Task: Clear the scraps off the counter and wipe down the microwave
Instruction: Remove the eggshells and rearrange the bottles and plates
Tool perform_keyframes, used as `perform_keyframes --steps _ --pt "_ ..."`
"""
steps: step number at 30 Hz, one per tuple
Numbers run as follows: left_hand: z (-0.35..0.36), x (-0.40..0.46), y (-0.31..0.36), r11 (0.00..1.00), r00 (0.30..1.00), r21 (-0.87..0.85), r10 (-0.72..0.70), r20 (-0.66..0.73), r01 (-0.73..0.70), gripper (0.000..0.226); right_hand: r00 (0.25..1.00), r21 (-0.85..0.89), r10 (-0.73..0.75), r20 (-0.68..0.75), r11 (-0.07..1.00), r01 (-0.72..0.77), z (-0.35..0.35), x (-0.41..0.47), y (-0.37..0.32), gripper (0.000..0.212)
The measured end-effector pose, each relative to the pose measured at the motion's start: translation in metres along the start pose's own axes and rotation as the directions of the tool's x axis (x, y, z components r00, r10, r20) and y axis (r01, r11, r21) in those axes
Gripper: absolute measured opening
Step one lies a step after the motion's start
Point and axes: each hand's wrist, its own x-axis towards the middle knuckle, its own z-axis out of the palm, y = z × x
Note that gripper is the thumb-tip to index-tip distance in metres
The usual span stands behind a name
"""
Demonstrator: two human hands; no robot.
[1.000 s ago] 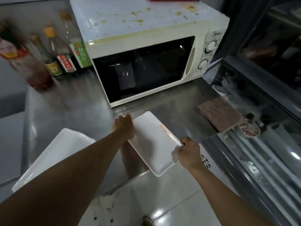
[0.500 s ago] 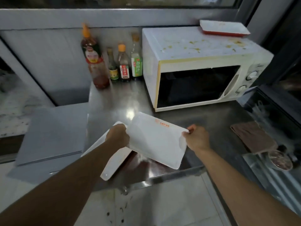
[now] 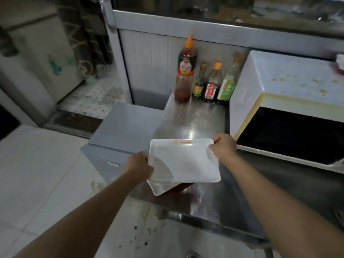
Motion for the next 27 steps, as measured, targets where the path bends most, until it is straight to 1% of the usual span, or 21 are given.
perform_keyframes --steps 3,5,7,8,11,15,18,22,27 --pt "0.018 -0.01 -0.003 0.99 0.99 -0.017 -0.139 0.001 0.139 0.004 0.988 -0.043 -0.088 0.127 0.995 0.094 0.016 0.026 0.0 0.015" --pt "0.03 -0.016 -0.005 0.97 0.97 -0.013 -0.241 -0.006 0.241 0.017 0.964 -0.058 -0.178 0.197 0.98 0.192 0.027 0.037 0.002 0.013" --pt "0.039 -0.022 -0.005 0.951 0.951 -0.01 -0.308 -0.037 0.308 0.026 0.94 -0.061 -0.242 0.242 0.963 0.264 0.035 0.045 0.004 0.013" --pt "0.043 -0.025 -0.006 0.937 0.936 -0.035 -0.349 -0.049 0.348 0.027 0.926 -0.057 -0.267 0.267 0.955 0.292 0.04 0.048 0.006 0.013" --pt "0.052 -0.031 -0.008 0.897 0.897 -0.105 -0.437 -0.073 0.429 0.019 0.886 -0.033 -0.329 0.328 0.933 0.359 0.052 0.055 0.008 0.013" --pt "0.057 -0.032 -0.01 0.881 0.877 -0.133 -0.468 -0.11 0.454 0.017 0.851 0.006 -0.396 0.345 0.908 0.42 0.066 0.062 0.005 0.012" --pt "0.06 -0.027 -0.009 0.876 0.87 -0.129 -0.479 -0.117 0.465 0.019 0.84 -0.01 -0.412 0.353 0.896 0.443 0.072 0.069 0.004 0.011" --pt "0.066 -0.021 -0.008 0.882 0.874 -0.08 -0.471 -0.115 0.465 0.022 0.845 -0.027 -0.393 0.362 0.902 0.431 0.077 0.075 0.009 0.012" --pt "0.067 -0.016 -0.011 0.885 0.869 -0.034 -0.463 -0.177 0.464 0.02 0.848 0.0 -0.39 0.359 0.908 0.418 0.082 0.073 0.012 0.009"
